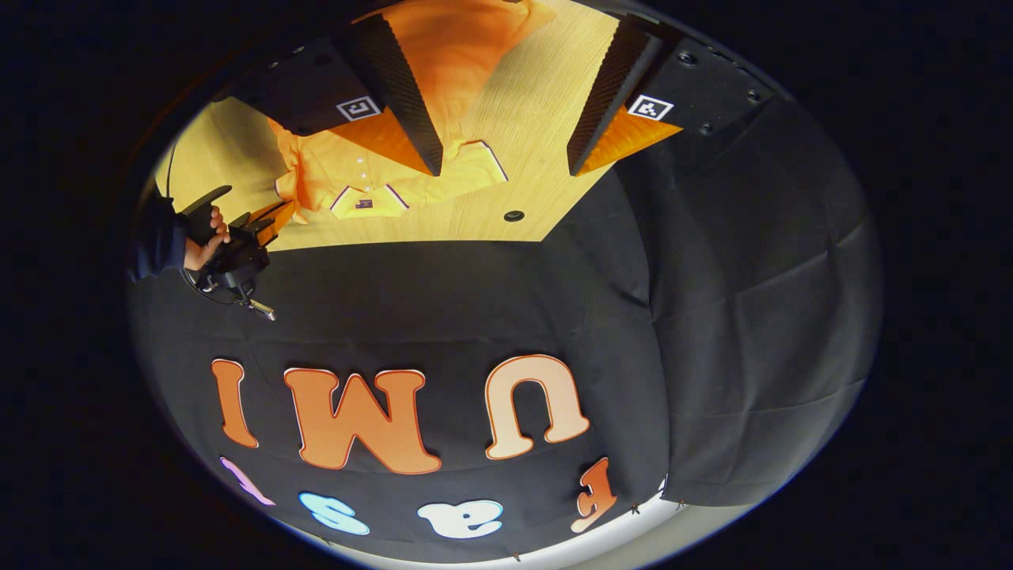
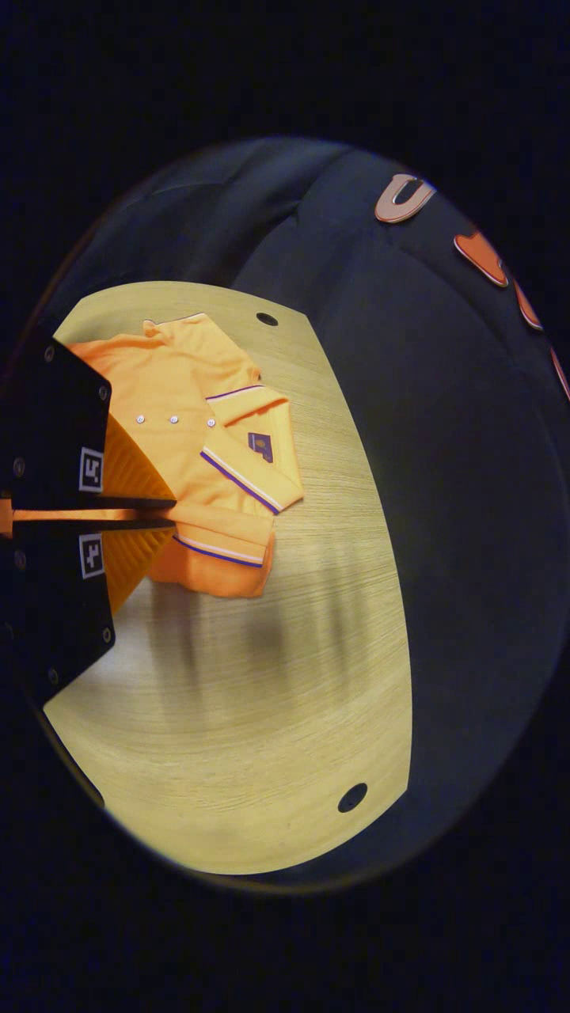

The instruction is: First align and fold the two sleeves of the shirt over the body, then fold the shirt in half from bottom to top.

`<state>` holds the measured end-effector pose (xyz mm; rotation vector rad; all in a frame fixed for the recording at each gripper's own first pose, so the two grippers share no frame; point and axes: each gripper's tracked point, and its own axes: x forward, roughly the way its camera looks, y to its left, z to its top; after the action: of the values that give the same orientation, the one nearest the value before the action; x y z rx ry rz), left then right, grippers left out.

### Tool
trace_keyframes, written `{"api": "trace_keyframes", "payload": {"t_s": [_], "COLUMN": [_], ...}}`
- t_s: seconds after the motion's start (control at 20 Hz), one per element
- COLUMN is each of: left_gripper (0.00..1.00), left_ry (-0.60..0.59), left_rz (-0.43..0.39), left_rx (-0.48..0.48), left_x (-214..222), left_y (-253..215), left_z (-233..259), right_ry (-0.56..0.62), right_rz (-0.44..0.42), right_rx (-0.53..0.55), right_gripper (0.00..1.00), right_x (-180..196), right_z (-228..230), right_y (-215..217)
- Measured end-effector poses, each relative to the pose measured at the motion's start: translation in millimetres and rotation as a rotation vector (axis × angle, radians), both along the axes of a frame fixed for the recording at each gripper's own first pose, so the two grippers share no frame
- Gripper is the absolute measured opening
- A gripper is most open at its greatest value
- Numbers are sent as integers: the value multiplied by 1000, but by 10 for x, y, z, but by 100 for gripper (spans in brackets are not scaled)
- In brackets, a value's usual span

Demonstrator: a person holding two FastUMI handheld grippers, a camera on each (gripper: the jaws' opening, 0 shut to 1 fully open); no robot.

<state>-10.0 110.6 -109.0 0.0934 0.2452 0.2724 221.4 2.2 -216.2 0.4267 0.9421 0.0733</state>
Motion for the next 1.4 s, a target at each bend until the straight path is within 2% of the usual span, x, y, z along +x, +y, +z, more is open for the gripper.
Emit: {"api": "trace_keyframes", "payload": {"t_s": [0.05, 0.2, 0.4, 0.55, 0.75, 1.05, 1.25, 1.4], "left_gripper": [97, 97, 97, 97, 97, 97, 97, 97], "left_ry": [5, 15, 30, 33, 63, 112, 156, 190], "left_rz": [5, 22, 41, 49, 52, 28, -7, -44], "left_rx": [-1, -6, -28, -53, -119, -169, -130, -149], "left_x": [-19, -60, -62, -4, 184, 467, 713, 1007], "left_y": [20, 69, 132, 175, 195, 184, 242, 312], "left_z": [-23, -72, -132, -137, -230, -333, -415, -512], "right_ry": [0, -28, -46, -78, -130, -166, -183, -195], "right_rz": [11, 31, 30, 34, 31, 11, -39, -87], "right_rx": [26, 68, 42, 27, 15, 5, -17, -30], "right_gripper": [12, 16, 34, 54, 75, 87, 90, 90], "right_x": [2, 56, 52, 14, -38, -175, -302, -449], "right_z": [2, 64, 79, 162, 261, 331, 390, 462], "right_y": [87, 221, 142, 77, -1, -118, -235, -290]}}
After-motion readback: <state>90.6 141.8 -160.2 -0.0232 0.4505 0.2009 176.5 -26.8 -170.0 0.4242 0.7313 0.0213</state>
